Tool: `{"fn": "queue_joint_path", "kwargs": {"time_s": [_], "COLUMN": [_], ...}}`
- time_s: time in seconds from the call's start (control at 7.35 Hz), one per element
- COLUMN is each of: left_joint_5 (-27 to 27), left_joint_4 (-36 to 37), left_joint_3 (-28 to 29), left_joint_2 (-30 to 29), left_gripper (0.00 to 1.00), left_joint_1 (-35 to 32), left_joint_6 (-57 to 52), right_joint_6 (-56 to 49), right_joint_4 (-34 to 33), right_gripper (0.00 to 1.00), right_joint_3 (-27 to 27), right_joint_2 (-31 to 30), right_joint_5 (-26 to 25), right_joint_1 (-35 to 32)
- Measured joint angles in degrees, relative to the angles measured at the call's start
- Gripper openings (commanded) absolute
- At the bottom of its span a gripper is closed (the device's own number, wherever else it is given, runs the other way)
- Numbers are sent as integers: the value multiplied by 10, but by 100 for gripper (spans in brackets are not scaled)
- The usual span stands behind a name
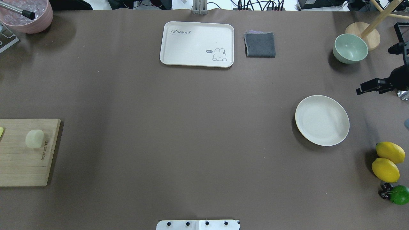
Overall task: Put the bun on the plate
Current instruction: 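Reach the right gripper to the white plate's rim and grasp it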
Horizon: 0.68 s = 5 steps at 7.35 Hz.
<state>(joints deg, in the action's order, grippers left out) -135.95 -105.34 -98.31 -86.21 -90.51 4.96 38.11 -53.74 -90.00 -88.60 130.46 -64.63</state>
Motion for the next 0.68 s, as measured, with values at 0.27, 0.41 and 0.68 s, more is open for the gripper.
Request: {"fn": "queue_joint_path", "kwargs": {"time_s": [0.27, 0.41, 0.68], "left_joint_5": [-1, -1, -1], "left_joint_4": [-8, -9, -9], "left_joint_3": [1, 1, 2], "left_joint_2": [1, 1, 1], "left_gripper": [98, 98, 98], "left_joint_1": [-1, -1, -1], "left_joint_6": [1, 2, 2], "right_joint_6": [14, 16, 12], "right_joint_4": [17, 19, 20], "right_gripper": [100, 99, 62], "right_joint_3": [3, 3, 5], "right_joint_2": [0, 0, 0], "right_joint_5": [-5, -6, -5], "right_joint_1": [38, 55, 84]}}
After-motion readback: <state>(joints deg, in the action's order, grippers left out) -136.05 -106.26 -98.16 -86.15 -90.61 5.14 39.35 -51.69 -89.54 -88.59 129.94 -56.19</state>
